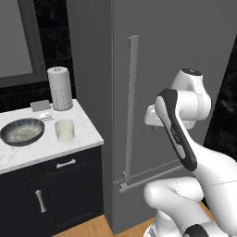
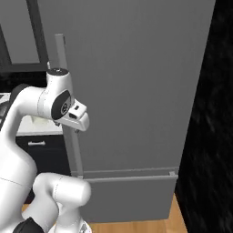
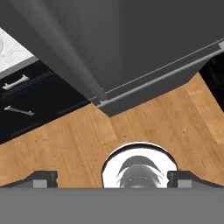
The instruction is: Grab a lemon wedge from the fridge and one ice cube from the ice bowl, and put them in the glass of lemonade.
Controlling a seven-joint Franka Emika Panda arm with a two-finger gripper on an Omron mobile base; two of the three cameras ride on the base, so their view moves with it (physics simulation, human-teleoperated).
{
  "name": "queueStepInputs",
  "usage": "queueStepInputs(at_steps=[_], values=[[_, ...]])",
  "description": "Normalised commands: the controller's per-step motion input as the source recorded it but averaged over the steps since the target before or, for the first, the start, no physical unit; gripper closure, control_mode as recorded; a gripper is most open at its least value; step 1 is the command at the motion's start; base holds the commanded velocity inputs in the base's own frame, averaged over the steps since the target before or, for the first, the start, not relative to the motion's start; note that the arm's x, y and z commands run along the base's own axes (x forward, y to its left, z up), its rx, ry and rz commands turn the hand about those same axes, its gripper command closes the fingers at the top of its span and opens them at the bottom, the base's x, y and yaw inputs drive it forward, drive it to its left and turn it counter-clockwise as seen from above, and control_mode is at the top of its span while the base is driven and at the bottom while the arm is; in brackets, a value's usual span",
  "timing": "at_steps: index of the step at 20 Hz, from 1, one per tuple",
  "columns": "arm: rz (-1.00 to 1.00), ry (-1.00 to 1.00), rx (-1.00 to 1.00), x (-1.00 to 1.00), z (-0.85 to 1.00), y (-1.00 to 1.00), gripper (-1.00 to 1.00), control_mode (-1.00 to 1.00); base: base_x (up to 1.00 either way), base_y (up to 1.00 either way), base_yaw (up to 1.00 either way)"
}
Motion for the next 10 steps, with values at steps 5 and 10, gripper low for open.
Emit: queueStepInputs(at_steps=[5, 10], values=[[0.0, 0.0, 0.0, 0.0, 0.0, 0.0, -1.0, 1.0, -0.66, 0.09, -0.24], [0.0, 0.0, 0.0, 0.0, 0.0, 0.0, -1.0, 1.0, -0.14, 0.34, -0.07]])
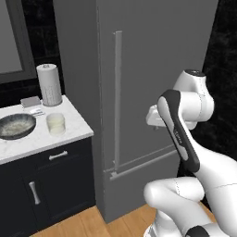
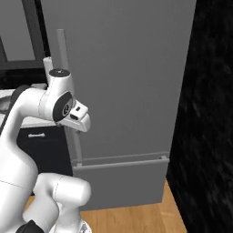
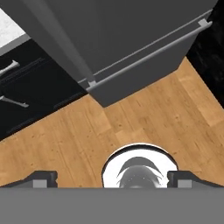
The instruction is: Grab a lemon wedge from the fridge and one ice cube from the ice bowl, and put them in the glass of lemonade.
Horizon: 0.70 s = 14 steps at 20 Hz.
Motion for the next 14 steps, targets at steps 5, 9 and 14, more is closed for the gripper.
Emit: queueStepInputs(at_steps=[5, 9, 14], values=[[0.0, 0.0, 0.0, 0.0, 0.0, 0.0, -1.0, 1.0, 0.0, 0.57, 0.09], [0.0, 0.0, 0.0, 0.0, 0.0, 0.0, -1.0, 1.0, 0.06, 0.25, 0.0], [0.0, 0.0, 0.0, 0.0, 0.0, 0.0, -1.0, 1.0, 0.28, 0.28, -0.02]])
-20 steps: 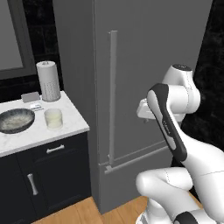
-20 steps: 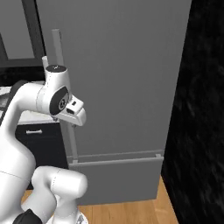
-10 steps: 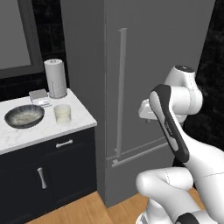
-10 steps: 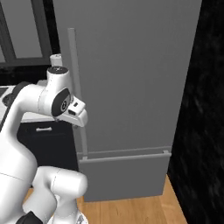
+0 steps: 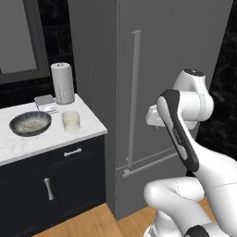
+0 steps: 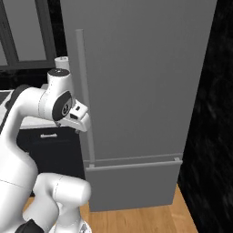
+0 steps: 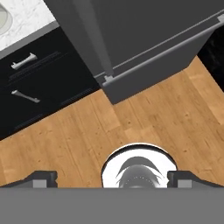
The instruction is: Grab a lemon wedge from the fridge and one ice cube from the ice bowl, and put them in the glass of lemonade.
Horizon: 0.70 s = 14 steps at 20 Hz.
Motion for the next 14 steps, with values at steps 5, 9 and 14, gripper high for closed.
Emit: queueStepInputs(at_steps=[5, 9, 14], values=[[0.0, 0.0, 0.0, 0.0, 0.0, 0.0, -1.0, 1.0, 0.23, 0.17, -0.01], [0.0, 0.0, 0.0, 0.0, 0.0, 0.0, -1.0, 1.0, 0.0, 0.0, 0.0], [0.0, 0.0, 0.0, 0.0, 0.0, 0.0, -1.0, 1.0, 0.0, 0.0, 0.0]])
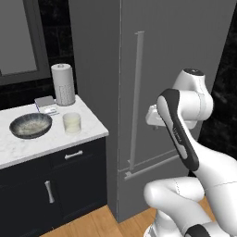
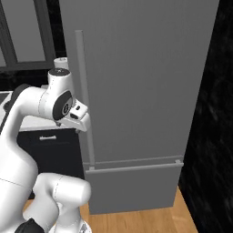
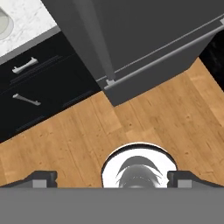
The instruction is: Grab a lemon wedge from the fridge and one ice cube from the ice bowl, and put them in the glass of lemonade.
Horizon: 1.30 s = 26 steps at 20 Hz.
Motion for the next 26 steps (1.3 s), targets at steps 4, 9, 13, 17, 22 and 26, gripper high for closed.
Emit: queueStepInputs(at_steps=[4, 9, 13, 17, 22, 26], values=[[0.0, 0.0, 0.0, 0.0, 0.0, 0.0, -1.0, 1.0, -0.05, 0.0, 0.0], [0.0, -0.26, 0.0, -0.22, 0.01, 0.0, -1.0, -1.0, 0.0, 0.0, 0.0], [0.0, -0.44, 0.02, -0.58, 0.19, 0.0, -1.0, -1.0, 0.0, 0.0, 0.0], [0.0, -0.41, -0.04, -0.56, 0.82, 0.0, -1.0, -1.0, 0.0, 0.0, 0.0], [0.02, -0.18, -0.21, -0.15, 1.0, 0.0, -1.0, -1.0, 0.0, 0.0, 0.0], [0.09, 0.01, -0.16, 0.34, 0.89, 0.0, -1.0, -1.0, 0.0, 0.0, 0.0]])
